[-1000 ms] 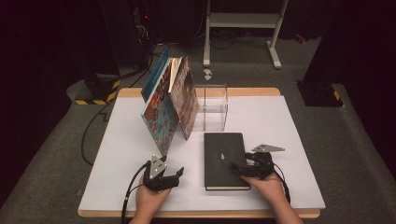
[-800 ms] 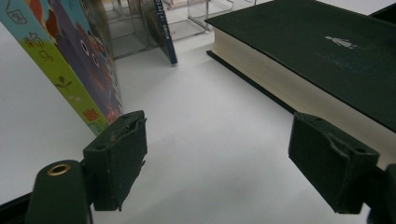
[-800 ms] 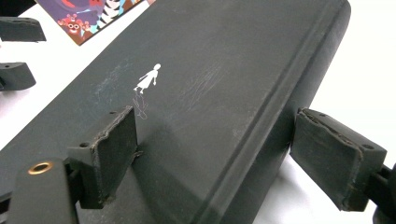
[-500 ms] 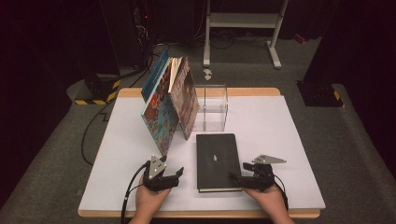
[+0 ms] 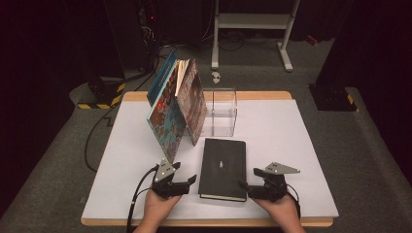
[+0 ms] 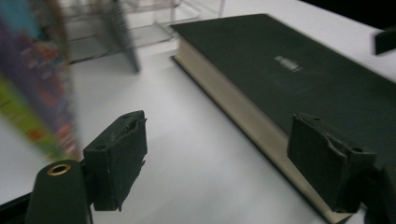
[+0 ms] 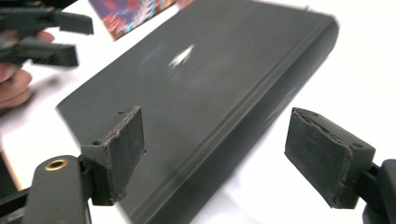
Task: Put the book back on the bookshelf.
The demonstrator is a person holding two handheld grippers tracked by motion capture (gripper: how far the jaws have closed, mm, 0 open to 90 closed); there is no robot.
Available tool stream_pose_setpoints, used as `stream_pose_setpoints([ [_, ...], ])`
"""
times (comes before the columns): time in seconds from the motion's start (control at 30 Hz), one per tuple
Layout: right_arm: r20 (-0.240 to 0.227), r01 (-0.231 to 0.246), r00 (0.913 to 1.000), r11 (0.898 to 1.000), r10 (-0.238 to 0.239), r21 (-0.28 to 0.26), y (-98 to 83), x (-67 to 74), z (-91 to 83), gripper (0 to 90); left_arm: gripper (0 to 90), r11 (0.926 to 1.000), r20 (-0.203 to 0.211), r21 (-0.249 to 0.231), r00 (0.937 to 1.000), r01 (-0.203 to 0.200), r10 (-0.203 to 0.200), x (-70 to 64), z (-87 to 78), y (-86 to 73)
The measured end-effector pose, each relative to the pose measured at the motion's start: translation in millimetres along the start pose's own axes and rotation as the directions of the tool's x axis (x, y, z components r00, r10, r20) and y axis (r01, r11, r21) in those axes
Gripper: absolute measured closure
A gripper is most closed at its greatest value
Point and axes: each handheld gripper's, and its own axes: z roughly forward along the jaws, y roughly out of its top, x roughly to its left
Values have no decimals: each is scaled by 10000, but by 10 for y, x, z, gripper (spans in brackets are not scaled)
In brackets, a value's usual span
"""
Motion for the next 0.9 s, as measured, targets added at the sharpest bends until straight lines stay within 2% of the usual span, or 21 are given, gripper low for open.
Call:
stream_pose_setpoints([
  [0.1,169,36,9999,10000,-35,-37,86,-82,69,192,201,9994,435,204,9987,274,-283,-123,159,19],
  [0.13,169,36,9999,10000,-35,-37,86,-82,69,192,199,9994,435,204,9987,274,-283,-123,159,19],
  [0.17,216,116,9997,9999,-115,-14,87,-103,141,206,198,9986,565,370,9976,380,-401,-201,300,-3],
  [0.23,167,196,9997,9998,-195,-26,68,-91,163,210,198,9972,629,531,9965,522,-555,-213,356,-13],
  [0.27,86,426,9991,9990,-425,-111,11,-49,190,220,198,9922,739,674,9912,1047,-1096,-210,452,-18],
  [0.3,28,499,9988,9987,-499,-70,-13,-26,200,220,199,9887,741,731,9879,1307,-1361,-198,491,-7],
  [0.37,-37,738,9973,9972,-738,89,-44,8,210,221,202,9879,675,770,9878,1348,-1400,-189,557,14],
  [0.43,-168,684,9975,9976,-682,135,-67,20,205,222,202,9879,512,804,9893,1323,-1366,-189,612,29],
  [0.5,-221,703,9973,9974,-700,142,-76,26,200,221,202,9829,422,896,9854,1607,-1650,-145,666,50],
  [0.53,-221,703,9973,9974,-700,142,-76,26,200,221,204,9829,422,896,9854,1607,-1650,-145,666,50],
  [0.6,-286,686,9973,9976,-683,109,-74,22,196,221,207,9752,282,1116,9803,1913,-1956,-106,742,47],
  [0.63,-288,681,9973,9976,-678,101,-74,20,196,221,201,9718,346,1203,9774,2029,-2083,-98,757,50],
  [0.87,-343,574,9978,9982,-567,192,-83,13,208,220,230,9794,418,1219,9851,1608,-1669,-134,762,75],
  [0.9,-374,530,9979,9984,-523,176,-83,10,209,220,241,9826,459,1213,9881,1404,-1469,-137,742,87],
])
